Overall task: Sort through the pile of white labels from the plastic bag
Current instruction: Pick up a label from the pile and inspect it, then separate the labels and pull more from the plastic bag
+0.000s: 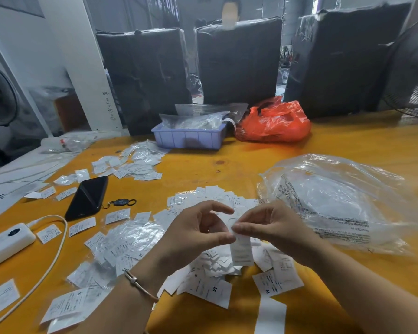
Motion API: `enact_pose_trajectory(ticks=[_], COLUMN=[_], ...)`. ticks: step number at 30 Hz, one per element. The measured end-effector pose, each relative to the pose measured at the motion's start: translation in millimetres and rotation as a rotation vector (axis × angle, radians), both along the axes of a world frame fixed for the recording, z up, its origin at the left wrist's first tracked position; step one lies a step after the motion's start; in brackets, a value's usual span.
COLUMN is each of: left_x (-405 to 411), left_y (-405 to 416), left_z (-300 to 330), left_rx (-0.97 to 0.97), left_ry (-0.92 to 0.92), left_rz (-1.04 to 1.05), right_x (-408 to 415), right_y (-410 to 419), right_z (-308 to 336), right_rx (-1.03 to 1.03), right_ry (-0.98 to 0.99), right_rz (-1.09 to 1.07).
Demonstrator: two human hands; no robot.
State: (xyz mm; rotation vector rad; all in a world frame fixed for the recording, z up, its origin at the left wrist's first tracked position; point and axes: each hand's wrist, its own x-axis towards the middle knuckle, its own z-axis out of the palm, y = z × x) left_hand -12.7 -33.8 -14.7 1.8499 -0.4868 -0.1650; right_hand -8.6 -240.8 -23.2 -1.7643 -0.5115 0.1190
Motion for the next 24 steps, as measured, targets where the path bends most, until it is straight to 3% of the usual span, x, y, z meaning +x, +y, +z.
enact_pose_trajectory(ticks=[10,24], left_x=[1.4,-1.0], left_y=[-1.0,-5.6], left_z=[0.5,0.8], left_rx=[-0.14,-0.217], left_ry=[0.16,0.12], left_rz=[0.115,0.063], right_x=[-3.2,-6.8], right_y=[1.5,5.3], right_z=[1.2,3.0], right_rx=[0.167,0.133], right_ry=[-0.054,-0.109], right_rz=[-0.111,-0.118])
